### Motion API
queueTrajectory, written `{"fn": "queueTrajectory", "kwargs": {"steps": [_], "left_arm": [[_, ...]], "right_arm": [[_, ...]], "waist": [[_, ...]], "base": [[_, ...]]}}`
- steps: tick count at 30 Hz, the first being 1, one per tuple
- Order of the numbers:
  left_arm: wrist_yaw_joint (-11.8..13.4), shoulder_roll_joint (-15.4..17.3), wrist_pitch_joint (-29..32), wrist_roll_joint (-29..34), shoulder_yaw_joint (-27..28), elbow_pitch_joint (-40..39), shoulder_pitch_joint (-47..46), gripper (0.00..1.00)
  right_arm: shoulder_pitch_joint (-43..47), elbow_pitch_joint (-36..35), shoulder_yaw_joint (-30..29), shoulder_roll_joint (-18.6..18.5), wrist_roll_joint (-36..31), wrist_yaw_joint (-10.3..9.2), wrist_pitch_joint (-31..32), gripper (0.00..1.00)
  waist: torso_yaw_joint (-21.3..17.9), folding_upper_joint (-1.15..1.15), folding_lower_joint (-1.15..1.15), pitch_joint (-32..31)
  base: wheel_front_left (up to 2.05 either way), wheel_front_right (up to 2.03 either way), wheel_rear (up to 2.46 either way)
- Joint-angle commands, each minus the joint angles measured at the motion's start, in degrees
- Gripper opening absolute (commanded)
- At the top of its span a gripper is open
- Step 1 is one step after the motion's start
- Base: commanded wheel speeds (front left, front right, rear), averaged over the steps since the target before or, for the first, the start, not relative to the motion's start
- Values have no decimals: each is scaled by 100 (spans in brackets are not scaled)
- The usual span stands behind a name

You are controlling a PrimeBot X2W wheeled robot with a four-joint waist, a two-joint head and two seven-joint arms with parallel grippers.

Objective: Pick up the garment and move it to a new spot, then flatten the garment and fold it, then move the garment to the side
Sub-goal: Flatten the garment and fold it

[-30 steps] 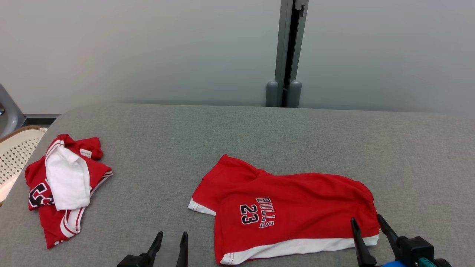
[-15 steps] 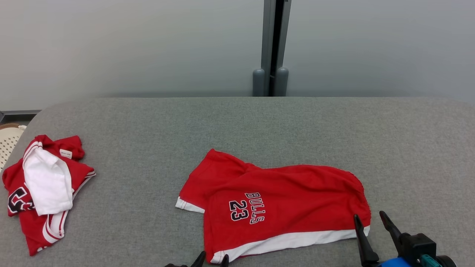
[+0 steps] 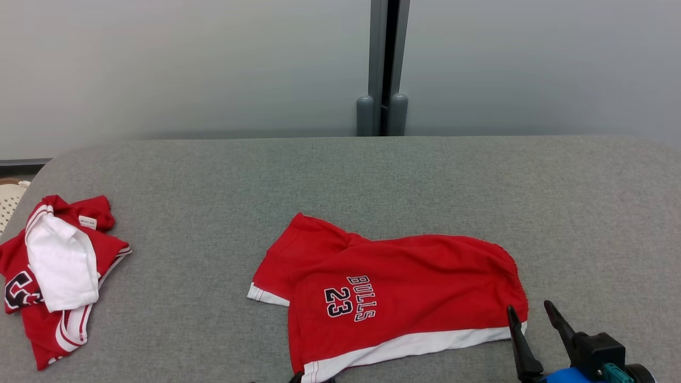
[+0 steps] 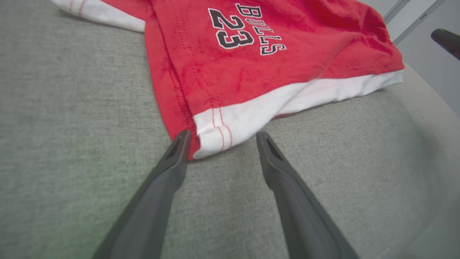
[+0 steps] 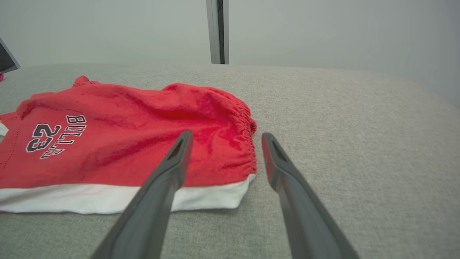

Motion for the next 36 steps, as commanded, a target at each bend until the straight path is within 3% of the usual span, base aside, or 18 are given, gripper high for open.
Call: {"fn": "queueTrajectory", "kwargs": {"steps": [1,12,13,14,15,16,17,21,28,36], "left_arm": [[-10,31,17,-68,-57,66,-65,100],[-9,125,15,-579,-563,-83,-241,100],[-9,145,15,-603,-574,-102,-242,89],[-10,161,14,-621,-582,-118,-249,54],[-9,172,14,-649,-581,-138,-252,33],[-9,179,14,-671,-575,-153,-261,3],[-9,190,12,-673,-566,-162,-275,0],[-9,221,10,-606,-358,-201,-306,0],[-9,187,9,46,884,-533,-81,0],[-9,66,9,583,1787,-641,106,0]], "right_arm": [[-70,5,10,-2,17,0,-20,100],[-38,-10,91,-2,80,0,-20,100],[-36,-11,94,-2,90,0,-20,100],[-35,-8,96,-2,100,0,-20,100],[-37,-5,98,-2,107,0,-20,100],[-39,0,97,-2,113,0,-20,100],[-39,9,92,-2,116,0,-20,100],[-32,52,65,-2,146,0,-20,100],[93,232,-61,-2,78,0,-20,100],[156,502,132,-3,-3,0,-20,100]], "waist": [[2,0,0,-2],[16,0,0,-11],[16,0,0,-9],[16,0,0,-7],[18,0,0,-3],[21,0,0,2],[25,0,0,6],[48,0,0,12],[144,0,0,-19],[154,0,0,10]], "base": [[0,0,0],[0,0,0],[0,0,0],[0,0,0],[0,0,0],[0,0,0],[0,0,0],[0,0,0],[0,0,0],[0,0,0]]}}
